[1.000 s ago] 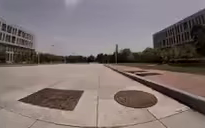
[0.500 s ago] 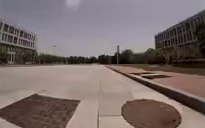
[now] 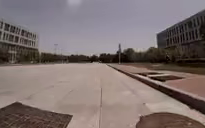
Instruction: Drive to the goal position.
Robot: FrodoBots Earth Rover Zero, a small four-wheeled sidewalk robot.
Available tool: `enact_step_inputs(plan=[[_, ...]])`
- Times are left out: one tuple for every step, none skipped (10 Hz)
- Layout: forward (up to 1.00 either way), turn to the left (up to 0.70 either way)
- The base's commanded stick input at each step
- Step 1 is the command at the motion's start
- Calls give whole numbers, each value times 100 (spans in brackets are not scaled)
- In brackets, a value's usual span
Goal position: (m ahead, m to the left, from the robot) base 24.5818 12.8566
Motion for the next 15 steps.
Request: enact_step_inputs(plan=[[100,0],[100,0],[100,0],[100,0],[100,0],[100,0],[100,0],[100,0],[100,0],[100,0],[100,0],[100,0],[100,0],[100,0],[100,0]])
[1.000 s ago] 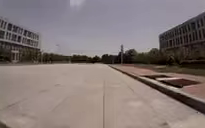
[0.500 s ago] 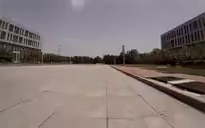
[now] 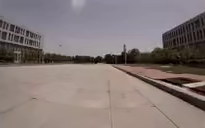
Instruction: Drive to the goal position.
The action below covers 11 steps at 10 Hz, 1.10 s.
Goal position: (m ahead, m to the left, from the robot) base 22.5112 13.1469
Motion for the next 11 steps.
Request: enact_step_inputs(plan=[[100,0],[100,0],[100,0],[100,0],[100,0],[100,-8],[100,-27],[100,-38],[100,-38],[100,-38],[100,-36]])
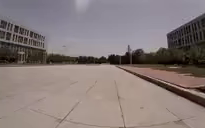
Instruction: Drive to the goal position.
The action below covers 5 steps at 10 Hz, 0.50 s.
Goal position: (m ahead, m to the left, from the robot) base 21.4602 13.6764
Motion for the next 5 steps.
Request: enact_step_inputs(plan=[[100,-26],[100,-6],[100,0],[100,0],[100,0]])
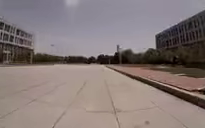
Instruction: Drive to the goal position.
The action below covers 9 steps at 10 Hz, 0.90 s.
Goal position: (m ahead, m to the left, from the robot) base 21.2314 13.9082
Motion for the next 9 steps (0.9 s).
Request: enact_step_inputs(plan=[[100,0],[100,0],[100,0],[100,0],[100,0],[100,0],[100,0],[100,0],[100,0]])
